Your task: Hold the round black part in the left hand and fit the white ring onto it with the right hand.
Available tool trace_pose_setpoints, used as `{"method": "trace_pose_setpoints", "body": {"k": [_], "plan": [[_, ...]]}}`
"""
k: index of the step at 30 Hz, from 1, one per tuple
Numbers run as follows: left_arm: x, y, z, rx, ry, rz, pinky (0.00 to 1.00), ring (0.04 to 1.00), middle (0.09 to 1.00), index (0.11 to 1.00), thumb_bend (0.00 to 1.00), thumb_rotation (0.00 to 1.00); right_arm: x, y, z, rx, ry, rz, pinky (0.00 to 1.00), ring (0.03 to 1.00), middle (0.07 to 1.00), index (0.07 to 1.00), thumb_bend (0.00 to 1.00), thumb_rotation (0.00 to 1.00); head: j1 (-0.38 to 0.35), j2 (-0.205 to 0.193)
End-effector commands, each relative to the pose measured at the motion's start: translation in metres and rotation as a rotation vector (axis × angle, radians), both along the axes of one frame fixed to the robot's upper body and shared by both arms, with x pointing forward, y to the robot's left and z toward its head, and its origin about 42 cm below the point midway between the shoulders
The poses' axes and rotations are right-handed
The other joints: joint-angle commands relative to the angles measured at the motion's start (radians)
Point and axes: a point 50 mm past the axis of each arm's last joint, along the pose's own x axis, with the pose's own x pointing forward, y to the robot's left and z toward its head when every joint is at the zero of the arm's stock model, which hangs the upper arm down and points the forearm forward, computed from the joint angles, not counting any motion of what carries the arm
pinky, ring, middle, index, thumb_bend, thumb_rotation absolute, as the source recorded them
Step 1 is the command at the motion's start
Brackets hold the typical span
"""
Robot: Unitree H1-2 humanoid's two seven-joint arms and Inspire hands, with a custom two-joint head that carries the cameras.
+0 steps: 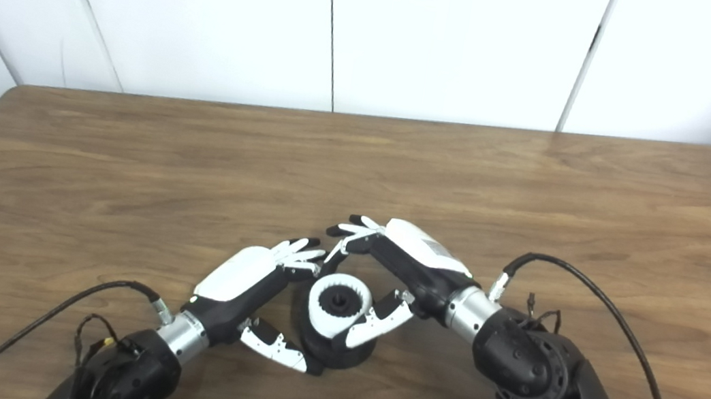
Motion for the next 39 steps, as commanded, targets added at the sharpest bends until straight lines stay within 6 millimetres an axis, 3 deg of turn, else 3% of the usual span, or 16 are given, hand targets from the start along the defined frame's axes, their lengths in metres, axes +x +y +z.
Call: {"method": "trace_pose_setpoints", "body": {"k": [1,15,16,17,18,20,27,39], "plan": [[0.001,-0.005,0.003,0.033,-0.005,-0.017,1.00,1.000,0.919,0.665,0.86,0.34,0.005,0.004,0.018,0.014,-0.087,0.019,1.00,1.000,0.905,0.488,0.53,0.15,0.001,0.001],[0.001,-0.005,0.005,0.028,-0.008,-0.015,1.00,1.000,0.917,0.667,0.86,0.36,0.007,0.001,0.015,-0.017,-0.087,0.014,1.00,1.000,0.911,0.493,0.52,0.15,0.004,0.008],[0.001,-0.005,0.005,0.029,-0.008,-0.015,1.00,1.000,0.918,0.666,0.86,0.36,0.007,0.000,0.014,-0.017,-0.085,0.013,1.00,1.000,0.910,0.558,0.74,0.21,0.004,0.008],[0.001,-0.004,0.005,0.030,-0.008,-0.015,1.00,1.000,0.918,0.666,0.86,0.36,0.008,-0.001,0.014,-0.015,-0.081,0.011,1.00,1.000,0.909,0.591,0.85,0.24,0.004,0.008],[0.001,-0.004,0.005,0.031,-0.008,-0.014,1.00,1.000,0.918,0.664,0.86,0.37,0.008,-0.002,0.014,-0.013,-0.078,0.008,1.00,1.000,0.909,0.632,0.93,0.27,0.005,0.008],[0.001,-0.004,0.005,0.031,-0.007,-0.013,1.00,0.999,0.916,0.664,0.87,0.36,0.009,-0.003,0.014,-0.010,-0.073,0.005,1.00,1.000,0.909,0.673,0.99,0.30,0.005,0.009],[-0.001,-0.003,0.005,0.033,-0.006,-0.008,1.00,0.988,0.899,0.674,0.91,0.36,0.010,-0.008,0.012,-0.007,-0.061,-0.008,0.98,0.998,0.910,0.703,1.00,0.35,0.008,0.010],[-0.001,0.003,0.004,0.013,0.017,0.003,1.00,0.974,0.883,0.733,1.00,0.38,0.013,-0.013,0.007,0.023,-0.034,-0.027,0.97,1.000,0.909,0.655,1.00,0.34,0.008,0.013]]}}
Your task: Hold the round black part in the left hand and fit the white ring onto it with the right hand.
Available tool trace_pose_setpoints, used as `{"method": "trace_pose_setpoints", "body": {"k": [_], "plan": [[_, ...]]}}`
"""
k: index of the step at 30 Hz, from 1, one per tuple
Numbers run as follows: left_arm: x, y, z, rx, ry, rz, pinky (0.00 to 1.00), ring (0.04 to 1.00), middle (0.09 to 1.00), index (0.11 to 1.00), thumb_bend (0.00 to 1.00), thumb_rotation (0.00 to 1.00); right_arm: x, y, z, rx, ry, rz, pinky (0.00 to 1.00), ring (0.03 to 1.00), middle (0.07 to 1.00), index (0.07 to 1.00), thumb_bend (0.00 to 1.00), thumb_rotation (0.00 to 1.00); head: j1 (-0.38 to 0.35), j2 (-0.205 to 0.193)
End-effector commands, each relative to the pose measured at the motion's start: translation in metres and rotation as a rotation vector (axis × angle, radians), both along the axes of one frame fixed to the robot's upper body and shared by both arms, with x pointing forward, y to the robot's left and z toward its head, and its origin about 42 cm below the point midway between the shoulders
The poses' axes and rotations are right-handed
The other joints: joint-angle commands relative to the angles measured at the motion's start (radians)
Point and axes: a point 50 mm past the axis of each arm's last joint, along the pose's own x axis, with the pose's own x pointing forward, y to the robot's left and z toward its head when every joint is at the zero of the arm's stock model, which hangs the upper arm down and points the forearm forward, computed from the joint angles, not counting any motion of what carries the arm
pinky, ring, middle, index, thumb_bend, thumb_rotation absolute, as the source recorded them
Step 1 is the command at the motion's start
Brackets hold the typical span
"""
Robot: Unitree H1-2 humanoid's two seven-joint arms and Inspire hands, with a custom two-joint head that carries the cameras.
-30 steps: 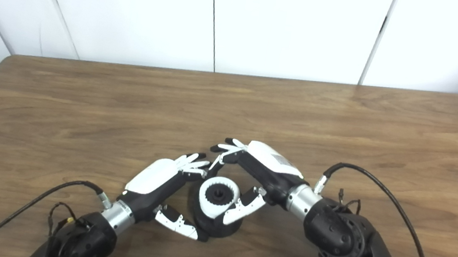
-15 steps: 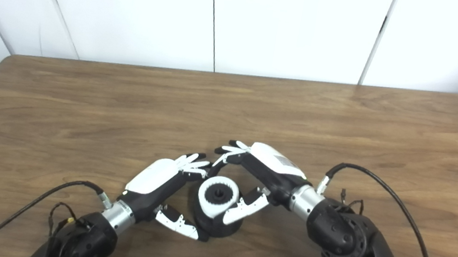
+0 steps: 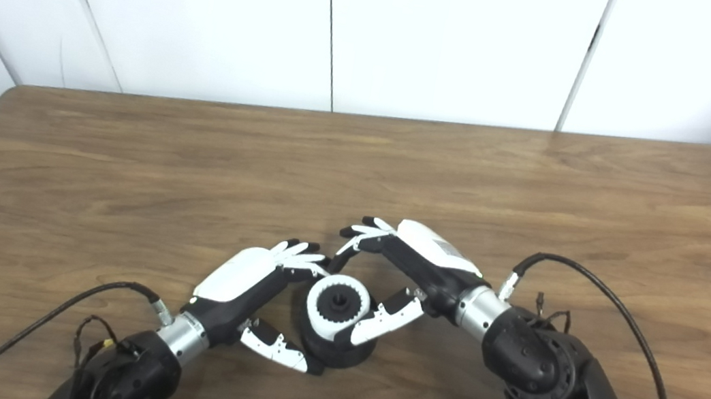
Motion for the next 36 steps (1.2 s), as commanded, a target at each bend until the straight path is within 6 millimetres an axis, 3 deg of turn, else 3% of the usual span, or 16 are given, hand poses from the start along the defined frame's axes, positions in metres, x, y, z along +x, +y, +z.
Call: {"method": "trace_pose_setpoints", "body": {"k": [1,17,27,36], "plan": [[0.001,0.003,0.002,0.012,0.007,-0.008,1.00,0.971,0.882,0.738,1.00,0.38,0.007,-0.001,0.014,0.031,-0.057,-0.003,0.97,0.998,0.909,0.653,1.00,0.34,-0.001,0.001],[0.005,0.021,0.011,-0.051,0.084,0.030,1.00,0.987,0.911,0.852,1.00,0.43,0.012,-0.019,0.019,0.060,-0.076,-0.052,0.91,0.988,0.904,0.664,1.00,0.37,0.004,0.002],[0.008,0.033,0.019,-0.090,0.092,0.048,1.00,0.973,0.905,0.893,1.00,0.45,0.014,-0.030,0.021,0.094,-0.068,-0.098,0.90,0.978,0.898,0.672,1.00,0.33,0.003,0.005],[0.004,0.065,0.035,-0.199,0.192,0.092,0.99,1.000,0.952,0.925,1.00,0.37,0.018,-0.051,0.027,0.123,-0.087,-0.178,0.92,0.959,0.886,0.688,1.00,0.35,0.000,0.005]]}}
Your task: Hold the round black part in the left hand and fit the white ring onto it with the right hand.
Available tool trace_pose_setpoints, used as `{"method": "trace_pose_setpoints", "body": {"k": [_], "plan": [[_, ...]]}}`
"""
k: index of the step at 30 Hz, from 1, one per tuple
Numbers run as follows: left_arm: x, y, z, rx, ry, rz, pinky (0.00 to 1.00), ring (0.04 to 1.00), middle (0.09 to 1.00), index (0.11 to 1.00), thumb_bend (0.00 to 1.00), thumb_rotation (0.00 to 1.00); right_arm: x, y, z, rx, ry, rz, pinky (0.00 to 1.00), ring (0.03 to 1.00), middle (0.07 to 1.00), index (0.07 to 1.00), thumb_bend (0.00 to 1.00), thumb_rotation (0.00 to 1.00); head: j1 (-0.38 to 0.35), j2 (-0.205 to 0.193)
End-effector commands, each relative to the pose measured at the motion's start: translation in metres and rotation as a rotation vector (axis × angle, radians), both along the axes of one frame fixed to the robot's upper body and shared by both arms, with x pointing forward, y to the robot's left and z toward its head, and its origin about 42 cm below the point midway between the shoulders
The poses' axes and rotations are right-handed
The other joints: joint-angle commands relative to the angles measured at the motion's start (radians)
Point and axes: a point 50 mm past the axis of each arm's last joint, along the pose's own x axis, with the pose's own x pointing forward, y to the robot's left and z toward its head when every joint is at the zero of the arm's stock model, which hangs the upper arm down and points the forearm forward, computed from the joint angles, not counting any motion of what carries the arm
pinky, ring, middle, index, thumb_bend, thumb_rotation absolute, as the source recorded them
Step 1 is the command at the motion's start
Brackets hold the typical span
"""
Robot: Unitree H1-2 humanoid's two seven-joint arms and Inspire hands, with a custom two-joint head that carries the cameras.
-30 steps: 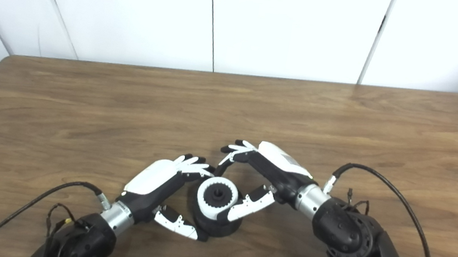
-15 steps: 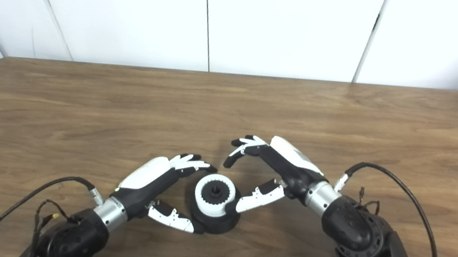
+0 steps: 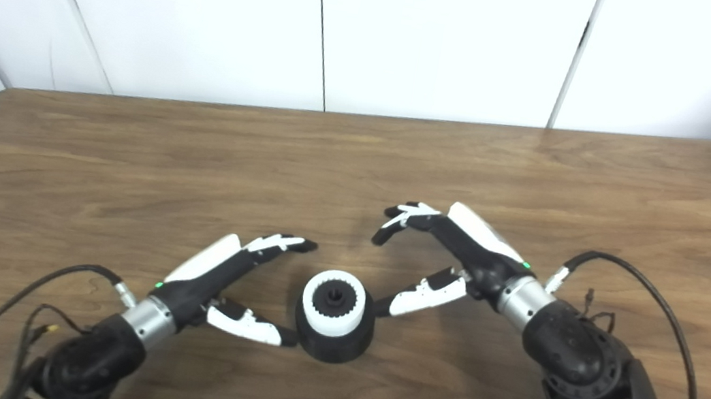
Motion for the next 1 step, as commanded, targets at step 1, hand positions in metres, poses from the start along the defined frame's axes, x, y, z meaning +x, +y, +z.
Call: {"method": "trace_pose_setpoints", "body": {"k": [1], "plan": [[-0.0021,0.0195,0.0142,-0.028,0.007,0.029,0.98,1.000,0.954,0.925,1.00,0.36,0.0065,-0.0087,0.0171,0.029,-0.065,-0.030,0.92,0.959,0.887,0.695,1.00,0.35,0.001,0.000]]}}
